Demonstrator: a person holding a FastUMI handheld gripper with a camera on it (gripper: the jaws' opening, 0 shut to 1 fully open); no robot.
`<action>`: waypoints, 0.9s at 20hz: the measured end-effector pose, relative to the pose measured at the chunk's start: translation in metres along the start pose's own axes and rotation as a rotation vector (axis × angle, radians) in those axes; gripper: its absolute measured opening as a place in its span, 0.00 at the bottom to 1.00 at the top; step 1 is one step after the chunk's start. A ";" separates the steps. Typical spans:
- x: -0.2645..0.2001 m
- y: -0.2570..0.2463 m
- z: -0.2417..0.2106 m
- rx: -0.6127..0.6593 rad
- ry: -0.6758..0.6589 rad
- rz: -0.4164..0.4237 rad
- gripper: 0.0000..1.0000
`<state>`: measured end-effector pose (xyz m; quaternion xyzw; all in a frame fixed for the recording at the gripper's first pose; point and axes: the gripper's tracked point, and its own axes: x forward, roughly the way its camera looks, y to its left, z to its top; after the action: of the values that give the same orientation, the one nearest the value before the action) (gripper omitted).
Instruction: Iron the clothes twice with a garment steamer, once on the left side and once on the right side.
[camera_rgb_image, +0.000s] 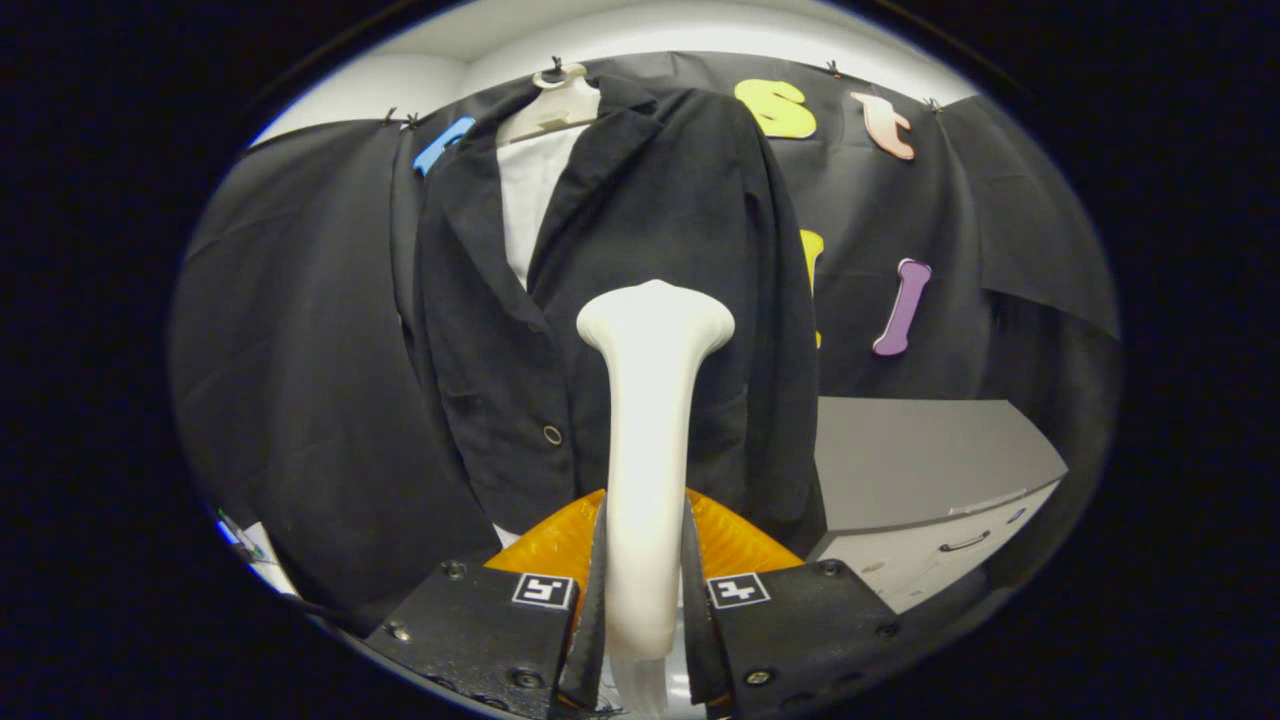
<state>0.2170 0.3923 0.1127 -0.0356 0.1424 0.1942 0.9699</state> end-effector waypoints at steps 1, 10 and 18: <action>0.001 -0.001 -0.005 -0.001 0.009 -0.002 0.36; 0.006 -0.003 -0.057 -0.019 0.097 -0.006 0.35; 0.010 -0.001 -0.100 -0.033 0.176 0.002 0.36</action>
<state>0.1998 0.3825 0.0146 -0.0681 0.2237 0.1936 0.9528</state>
